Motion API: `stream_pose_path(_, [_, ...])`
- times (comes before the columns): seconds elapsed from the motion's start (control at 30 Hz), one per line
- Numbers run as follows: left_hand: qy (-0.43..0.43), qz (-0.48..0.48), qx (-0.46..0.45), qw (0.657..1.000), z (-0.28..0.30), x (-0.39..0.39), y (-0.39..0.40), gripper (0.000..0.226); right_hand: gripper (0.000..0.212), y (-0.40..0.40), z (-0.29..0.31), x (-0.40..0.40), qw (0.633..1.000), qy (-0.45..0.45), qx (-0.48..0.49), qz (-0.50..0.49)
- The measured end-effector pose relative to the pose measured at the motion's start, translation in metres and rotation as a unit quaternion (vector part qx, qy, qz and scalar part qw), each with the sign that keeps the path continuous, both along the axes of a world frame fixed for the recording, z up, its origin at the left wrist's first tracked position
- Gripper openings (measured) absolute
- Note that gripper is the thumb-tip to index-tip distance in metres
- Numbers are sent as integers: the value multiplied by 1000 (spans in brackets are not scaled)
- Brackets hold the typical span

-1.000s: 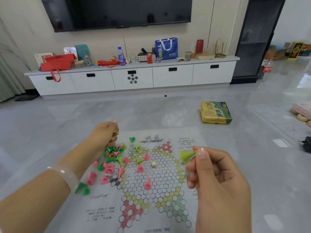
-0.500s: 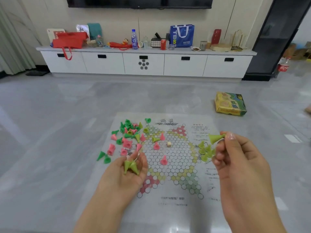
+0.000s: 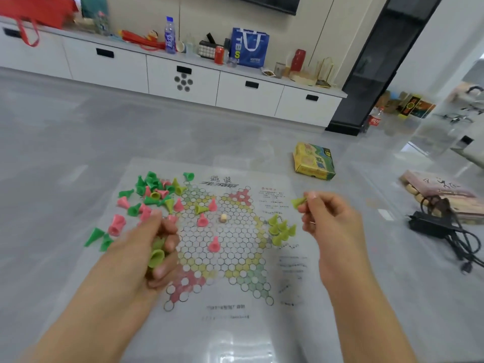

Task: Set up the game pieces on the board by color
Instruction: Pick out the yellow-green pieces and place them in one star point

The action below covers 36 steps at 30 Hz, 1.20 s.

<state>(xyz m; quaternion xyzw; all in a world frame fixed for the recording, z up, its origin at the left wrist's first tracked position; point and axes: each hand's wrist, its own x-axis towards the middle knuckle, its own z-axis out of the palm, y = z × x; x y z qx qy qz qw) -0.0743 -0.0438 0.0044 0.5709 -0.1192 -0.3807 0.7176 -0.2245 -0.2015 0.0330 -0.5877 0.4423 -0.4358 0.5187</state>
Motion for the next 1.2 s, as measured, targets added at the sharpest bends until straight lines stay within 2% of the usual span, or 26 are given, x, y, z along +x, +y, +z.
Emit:
stream_pose_path(0.07, [-110, -4, 79, 991, -2, 0, -1, 32, 16, -1, -15, 4, 997, 73, -27, 18])
stream_pose_path(0.13, [-168, -17, 126, 978, -2, -5, -3, 32, 15, -4, -26, 4, 987, 144, -54, 46])
stream_pose_path(0.23, [-144, -67, 141, 977, -1, -12, -4, 28, 13, -10, -35, 0, 974, 209, -54, 69])
stream_pose_path(0.33, [-143, -84, 145, 975, 3, -16, -5, 19, 13, -10, -40, -2, 967, 234, -28, 94])
stream_pose_path(0.47, [-148, -94, 128, 976, 6, -19, -6, 11, 12, -12, -39, -4, 972, 219, -50, 69])
stream_pose_path(0.57, [-137, -106, 117, 978, 11, -23, -5, 19, 12, -15, -37, -7, 976, 201, -67, 48])
stream_pose_path(0.73, [-171, -98, 140, 970, 7, -23, -6, 28, 13, -16, -36, -6, 978, 183, -101, 21])
stream_pose_path(0.83, [-196, -74, 158, 965, 7, -21, -6, 24, 14, -14, -35, -2, 979, 171, -108, 25])
stream_pose_path(0.97, [-184, -78, 166, 966, 8, -23, -6, 13, 19, -13, -36, 4, 981, 156, -104, 44])
stream_pose_path(1.2, [-187, -96, 191, 959, 2, -29, -10, 17, 15, -20, -33, 16, 981, 173, -70, 63])
